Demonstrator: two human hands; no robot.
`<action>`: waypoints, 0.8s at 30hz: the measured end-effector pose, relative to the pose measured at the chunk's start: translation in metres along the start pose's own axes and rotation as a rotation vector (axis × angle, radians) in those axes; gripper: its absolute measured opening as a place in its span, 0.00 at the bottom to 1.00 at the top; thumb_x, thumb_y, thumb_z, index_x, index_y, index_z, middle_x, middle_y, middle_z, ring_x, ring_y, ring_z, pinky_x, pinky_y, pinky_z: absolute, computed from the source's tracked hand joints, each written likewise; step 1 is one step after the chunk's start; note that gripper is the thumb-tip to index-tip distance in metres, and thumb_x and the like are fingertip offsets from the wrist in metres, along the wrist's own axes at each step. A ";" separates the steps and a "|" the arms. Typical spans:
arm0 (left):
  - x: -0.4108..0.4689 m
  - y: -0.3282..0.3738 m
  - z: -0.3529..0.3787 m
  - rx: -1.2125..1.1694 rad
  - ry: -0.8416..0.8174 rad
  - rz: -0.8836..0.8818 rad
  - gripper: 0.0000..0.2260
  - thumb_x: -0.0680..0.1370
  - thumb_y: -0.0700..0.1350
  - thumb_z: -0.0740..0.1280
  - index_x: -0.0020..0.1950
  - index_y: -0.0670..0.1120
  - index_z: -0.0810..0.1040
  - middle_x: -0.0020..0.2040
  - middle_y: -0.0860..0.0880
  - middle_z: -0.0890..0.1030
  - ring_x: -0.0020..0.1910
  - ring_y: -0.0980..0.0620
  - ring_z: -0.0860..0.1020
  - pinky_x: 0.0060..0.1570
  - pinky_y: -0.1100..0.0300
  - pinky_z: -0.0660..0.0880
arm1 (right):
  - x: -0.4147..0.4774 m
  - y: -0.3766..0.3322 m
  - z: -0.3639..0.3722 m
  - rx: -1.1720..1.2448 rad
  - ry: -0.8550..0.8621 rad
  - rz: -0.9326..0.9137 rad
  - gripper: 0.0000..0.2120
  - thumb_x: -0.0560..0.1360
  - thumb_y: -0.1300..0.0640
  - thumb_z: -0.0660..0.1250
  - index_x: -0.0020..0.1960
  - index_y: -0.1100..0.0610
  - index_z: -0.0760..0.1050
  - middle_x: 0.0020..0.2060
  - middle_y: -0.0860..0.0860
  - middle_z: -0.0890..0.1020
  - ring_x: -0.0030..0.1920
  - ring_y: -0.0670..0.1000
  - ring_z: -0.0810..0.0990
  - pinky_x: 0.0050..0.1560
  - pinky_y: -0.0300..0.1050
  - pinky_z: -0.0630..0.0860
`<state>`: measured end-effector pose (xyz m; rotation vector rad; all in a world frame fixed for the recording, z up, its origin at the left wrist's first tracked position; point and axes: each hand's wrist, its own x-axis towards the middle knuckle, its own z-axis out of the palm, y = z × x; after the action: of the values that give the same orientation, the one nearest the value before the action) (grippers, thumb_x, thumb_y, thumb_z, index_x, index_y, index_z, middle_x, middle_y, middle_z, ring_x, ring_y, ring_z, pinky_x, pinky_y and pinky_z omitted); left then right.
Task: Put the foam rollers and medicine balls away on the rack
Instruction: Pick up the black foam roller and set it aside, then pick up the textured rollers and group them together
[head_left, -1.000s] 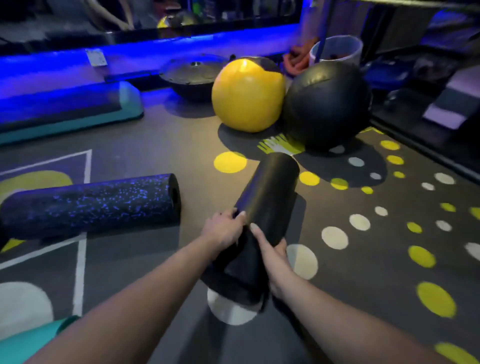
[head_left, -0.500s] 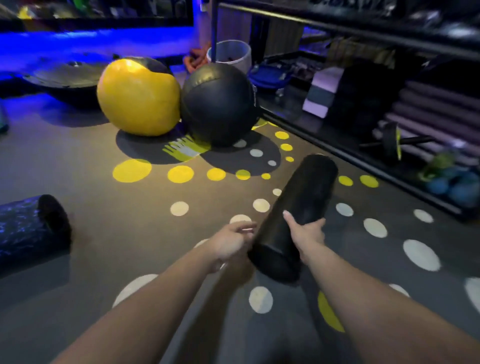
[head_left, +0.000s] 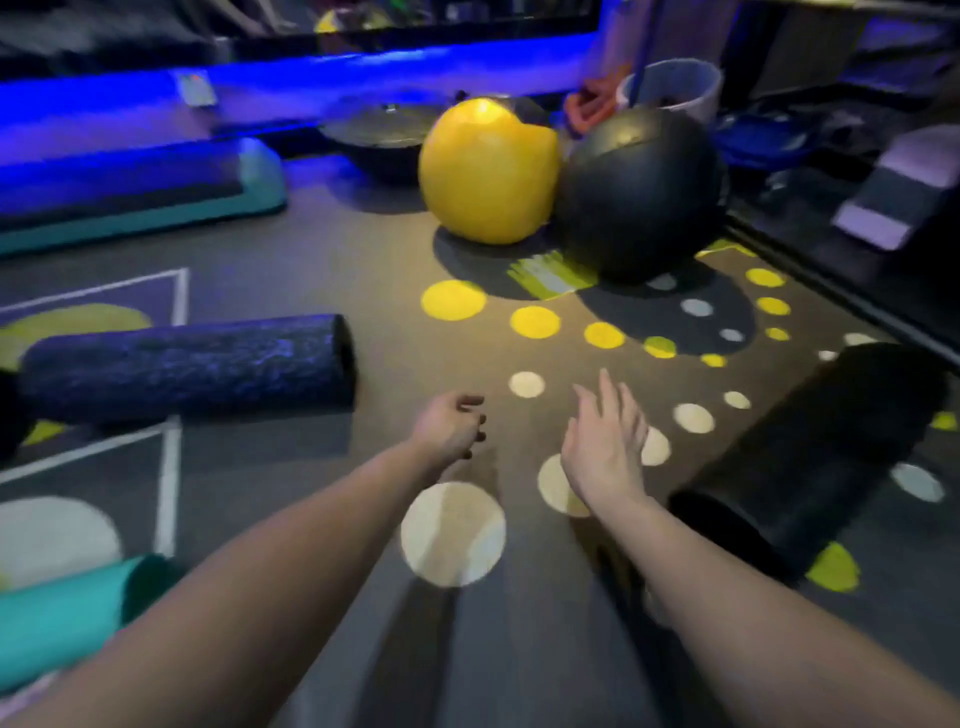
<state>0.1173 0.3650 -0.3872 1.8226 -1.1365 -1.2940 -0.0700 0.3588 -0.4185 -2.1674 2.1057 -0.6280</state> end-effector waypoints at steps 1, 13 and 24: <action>-0.005 -0.012 -0.029 0.037 0.085 -0.028 0.14 0.81 0.38 0.59 0.64 0.45 0.78 0.59 0.42 0.82 0.49 0.47 0.80 0.43 0.57 0.76 | -0.006 -0.029 0.013 0.037 -0.092 -0.076 0.22 0.77 0.60 0.66 0.71 0.56 0.73 0.77 0.57 0.66 0.76 0.61 0.64 0.74 0.60 0.61; -0.228 -0.222 -0.250 0.480 0.591 -0.335 0.22 0.71 0.67 0.72 0.39 0.48 0.77 0.35 0.49 0.79 0.35 0.52 0.77 0.35 0.59 0.71 | -0.179 -0.283 0.071 0.262 -0.890 -0.449 0.21 0.82 0.42 0.57 0.58 0.58 0.78 0.57 0.60 0.82 0.59 0.62 0.81 0.55 0.50 0.76; -0.265 -0.238 -0.154 1.230 -0.173 -0.385 0.57 0.61 0.85 0.54 0.76 0.45 0.67 0.77 0.39 0.67 0.81 0.40 0.53 0.75 0.33 0.39 | -0.188 -0.237 0.082 0.325 -1.604 0.015 0.48 0.71 0.22 0.57 0.66 0.65 0.71 0.52 0.66 0.83 0.44 0.65 0.87 0.42 0.67 0.83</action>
<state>0.2923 0.7082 -0.4325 2.9335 -2.0109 -0.9770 0.1829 0.5372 -0.4655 -1.4245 0.9733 0.6106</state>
